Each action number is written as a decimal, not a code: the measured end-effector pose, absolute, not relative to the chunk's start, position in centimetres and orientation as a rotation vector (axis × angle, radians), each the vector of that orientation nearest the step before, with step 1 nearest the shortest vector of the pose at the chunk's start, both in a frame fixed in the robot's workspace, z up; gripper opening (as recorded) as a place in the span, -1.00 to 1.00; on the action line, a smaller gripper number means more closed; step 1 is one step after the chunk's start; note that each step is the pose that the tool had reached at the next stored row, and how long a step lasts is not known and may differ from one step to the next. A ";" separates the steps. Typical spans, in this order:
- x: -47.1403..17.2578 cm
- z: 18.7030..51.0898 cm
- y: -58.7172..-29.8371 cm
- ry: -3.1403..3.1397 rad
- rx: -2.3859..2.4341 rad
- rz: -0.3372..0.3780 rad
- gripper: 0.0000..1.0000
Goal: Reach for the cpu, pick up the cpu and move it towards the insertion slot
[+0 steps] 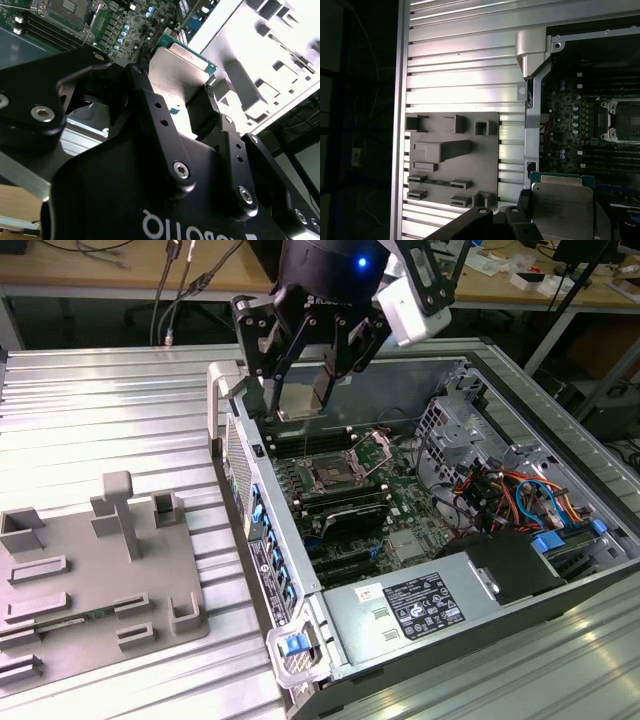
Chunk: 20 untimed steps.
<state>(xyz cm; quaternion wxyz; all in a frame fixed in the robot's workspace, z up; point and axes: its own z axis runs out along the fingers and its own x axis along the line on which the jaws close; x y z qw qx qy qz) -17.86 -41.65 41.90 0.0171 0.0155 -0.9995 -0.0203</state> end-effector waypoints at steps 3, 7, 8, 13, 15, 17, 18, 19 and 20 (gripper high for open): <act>-17.3 41.9 -41.6 -3.106 0.048 -0.063 0.09; -16.7 41.9 -41.5 -3.106 0.048 -0.063 0.09; -16.5 41.9 -41.5 -3.106 0.048 -0.063 0.09; -15.7 41.9 -41.5 -3.106 0.048 -0.063 0.09; -15.3 41.9 -41.5 -3.106 0.048 -0.063 0.09; -14.9 41.9 -41.3 -3.106 0.048 -0.063 0.09; -14.7 41.9 -41.3 -3.106 0.048 -0.063 0.09; -14.6 41.9 -41.2 -3.106 0.048 -0.063 0.09; -14.3 41.9 -41.1 -3.106 0.048 -0.063 0.09</act>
